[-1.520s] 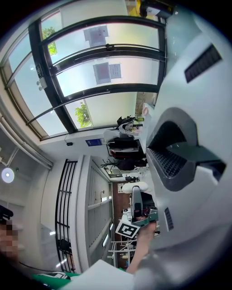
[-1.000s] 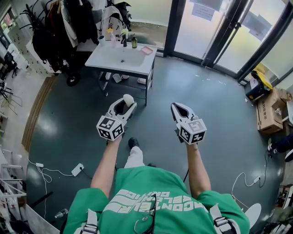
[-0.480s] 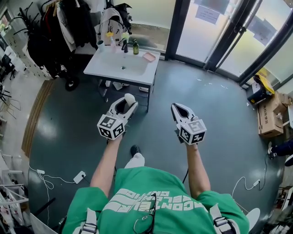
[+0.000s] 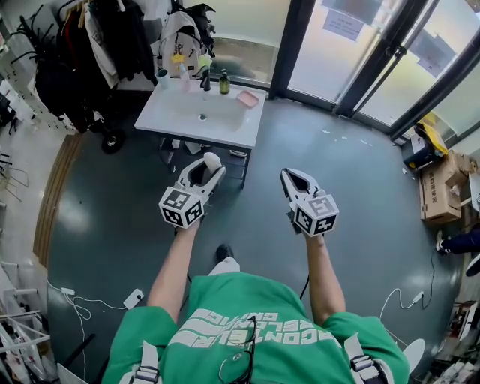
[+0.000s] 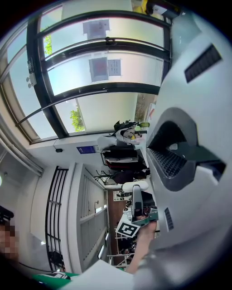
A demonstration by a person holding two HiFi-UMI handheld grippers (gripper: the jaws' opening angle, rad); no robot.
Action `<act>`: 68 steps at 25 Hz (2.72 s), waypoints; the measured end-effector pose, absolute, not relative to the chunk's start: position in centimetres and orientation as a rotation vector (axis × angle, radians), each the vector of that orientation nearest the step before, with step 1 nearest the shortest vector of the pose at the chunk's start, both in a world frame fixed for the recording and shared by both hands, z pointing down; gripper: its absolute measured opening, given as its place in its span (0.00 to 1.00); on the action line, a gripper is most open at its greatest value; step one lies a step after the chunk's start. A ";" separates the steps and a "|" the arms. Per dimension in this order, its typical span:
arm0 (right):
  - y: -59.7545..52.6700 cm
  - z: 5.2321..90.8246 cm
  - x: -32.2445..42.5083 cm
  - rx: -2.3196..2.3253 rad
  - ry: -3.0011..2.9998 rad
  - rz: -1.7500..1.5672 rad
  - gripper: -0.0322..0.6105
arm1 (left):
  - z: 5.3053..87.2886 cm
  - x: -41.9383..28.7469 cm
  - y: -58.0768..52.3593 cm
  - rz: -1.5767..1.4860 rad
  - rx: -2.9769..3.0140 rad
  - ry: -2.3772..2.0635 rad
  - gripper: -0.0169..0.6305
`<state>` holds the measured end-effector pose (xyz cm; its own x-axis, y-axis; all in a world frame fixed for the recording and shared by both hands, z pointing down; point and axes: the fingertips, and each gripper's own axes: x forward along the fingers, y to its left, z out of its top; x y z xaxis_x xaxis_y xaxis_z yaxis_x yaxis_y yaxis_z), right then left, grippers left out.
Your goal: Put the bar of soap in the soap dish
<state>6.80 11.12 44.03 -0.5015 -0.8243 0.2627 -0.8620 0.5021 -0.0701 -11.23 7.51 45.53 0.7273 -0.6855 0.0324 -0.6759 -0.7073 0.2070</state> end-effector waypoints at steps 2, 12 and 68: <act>10.3 44.2 6.2 1.458 -2.537 0.287 0.07 | 45.7 -12.0 6.6 -0.077 2.725 -1.080 0.33; 7.2 44.8 4.1 1.500 -2.500 0.299 0.07 | 46.5 -14.1 2.9 -0.079 2.728 -1.026 0.33; -28.8 47.5 14.1 1.503 -2.554 0.427 0.07 | 50.2 -2.6 -30.9 0.162 2.723 -0.970 0.33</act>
